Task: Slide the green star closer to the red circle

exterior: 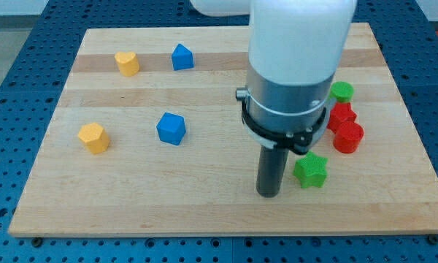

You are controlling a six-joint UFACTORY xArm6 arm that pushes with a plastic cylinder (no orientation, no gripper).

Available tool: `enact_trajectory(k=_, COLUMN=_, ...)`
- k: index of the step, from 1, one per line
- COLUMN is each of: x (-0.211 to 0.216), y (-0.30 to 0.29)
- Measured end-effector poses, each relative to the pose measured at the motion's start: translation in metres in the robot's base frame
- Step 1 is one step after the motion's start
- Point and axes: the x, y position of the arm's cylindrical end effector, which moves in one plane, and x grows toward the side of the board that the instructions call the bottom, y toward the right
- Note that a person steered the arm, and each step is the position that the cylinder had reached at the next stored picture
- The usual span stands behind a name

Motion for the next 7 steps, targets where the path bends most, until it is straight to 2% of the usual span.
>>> enact_trajectory(k=3, x=-0.019, y=0.063)
enact_trajectory(k=4, x=-0.019, y=0.064)
enact_trajectory(k=6, x=-0.024, y=0.028)
enact_trajectory(k=7, x=-0.043, y=0.046)
